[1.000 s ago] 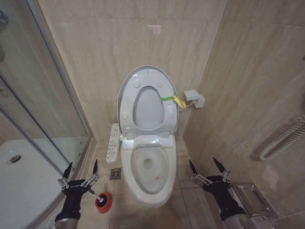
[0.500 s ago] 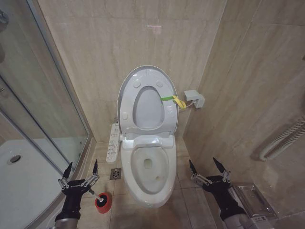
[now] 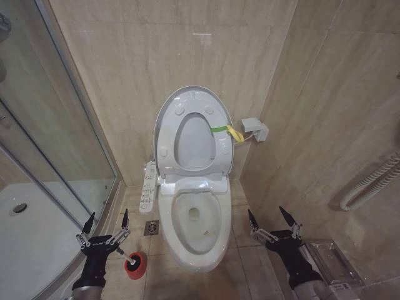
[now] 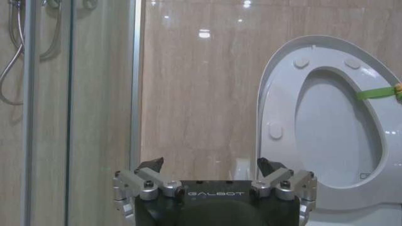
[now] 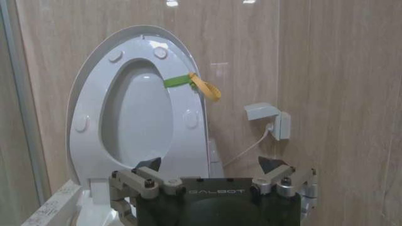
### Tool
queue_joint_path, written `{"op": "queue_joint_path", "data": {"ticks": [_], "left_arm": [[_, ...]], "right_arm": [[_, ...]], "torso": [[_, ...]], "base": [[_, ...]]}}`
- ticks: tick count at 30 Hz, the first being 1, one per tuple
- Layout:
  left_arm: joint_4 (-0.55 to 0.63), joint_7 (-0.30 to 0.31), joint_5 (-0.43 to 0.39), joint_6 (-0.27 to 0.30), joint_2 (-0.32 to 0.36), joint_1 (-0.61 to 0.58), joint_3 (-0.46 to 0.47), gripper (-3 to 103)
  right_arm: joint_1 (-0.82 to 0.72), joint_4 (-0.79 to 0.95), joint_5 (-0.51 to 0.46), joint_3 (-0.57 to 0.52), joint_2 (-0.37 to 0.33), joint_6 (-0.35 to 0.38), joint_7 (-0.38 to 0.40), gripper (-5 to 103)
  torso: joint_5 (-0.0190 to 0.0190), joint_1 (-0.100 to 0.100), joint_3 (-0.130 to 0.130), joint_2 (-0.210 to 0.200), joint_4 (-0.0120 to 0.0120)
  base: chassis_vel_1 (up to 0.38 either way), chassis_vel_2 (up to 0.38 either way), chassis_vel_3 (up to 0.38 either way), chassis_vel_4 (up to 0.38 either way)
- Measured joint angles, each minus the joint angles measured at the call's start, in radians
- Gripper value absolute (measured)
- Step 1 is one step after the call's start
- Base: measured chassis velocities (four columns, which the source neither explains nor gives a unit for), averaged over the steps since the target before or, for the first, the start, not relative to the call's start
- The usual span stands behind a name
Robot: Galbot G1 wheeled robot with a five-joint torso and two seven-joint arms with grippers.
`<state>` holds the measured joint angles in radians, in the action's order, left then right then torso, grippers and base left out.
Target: Open the toilet lid, clean the toilet bowl with a toilet brush, close the toilet lid, and flush.
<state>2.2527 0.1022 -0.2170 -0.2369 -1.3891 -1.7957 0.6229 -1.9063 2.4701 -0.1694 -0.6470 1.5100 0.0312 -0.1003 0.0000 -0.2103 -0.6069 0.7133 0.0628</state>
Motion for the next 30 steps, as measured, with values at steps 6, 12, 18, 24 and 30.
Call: {"op": "queue_joint_path", "data": {"ticks": [6, 12, 18, 24, 30], "left_arm": [[0.000, 0.000, 0.000, 0.000, 0.000, 0.000, 0.000, 100], [0.000, 0.000, 0.000, 0.000, 0.000, 0.000, 0.000, 100], [0.000, 0.000, 0.000, 0.000, 0.000, 0.000, 0.000, 100], [0.000, 0.000, 0.000, 0.000, 0.000, 0.000, 0.000, 100], [0.000, 0.000, 0.000, 0.000, 0.000, 0.000, 0.000, 100]], "right_arm": [[0.000, 0.000, 0.000, 0.000, 0.000, 0.000, 0.000, 100], [0.000, 0.000, 0.000, 0.000, 0.000, 0.000, 0.000, 100], [0.000, 0.000, 0.000, 0.000, 0.000, 0.000, 0.000, 100], [0.000, 0.000, 0.000, 0.000, 0.000, 0.000, 0.000, 100], [0.000, 0.000, 0.000, 0.000, 0.000, 0.000, 0.000, 100]], "torso": [[0.0000, 0.000, 0.000, 0.000, 0.0000], [0.0000, 0.000, 0.000, 0.000, 0.0000], [0.0000, 0.000, 0.000, 0.000, 0.0000], [0.0000, 0.000, 0.000, 0.000, 0.0000], [0.0000, 0.000, 0.000, 0.000, 0.0000]], "base": [[0.000, 0.000, 0.000, 0.000], [0.000, 0.000, 0.000, 0.000], [0.000, 0.000, 0.000, 0.000], [0.000, 0.000, 0.000, 0.000], [0.000, 0.000, 0.000, 0.000]]}}
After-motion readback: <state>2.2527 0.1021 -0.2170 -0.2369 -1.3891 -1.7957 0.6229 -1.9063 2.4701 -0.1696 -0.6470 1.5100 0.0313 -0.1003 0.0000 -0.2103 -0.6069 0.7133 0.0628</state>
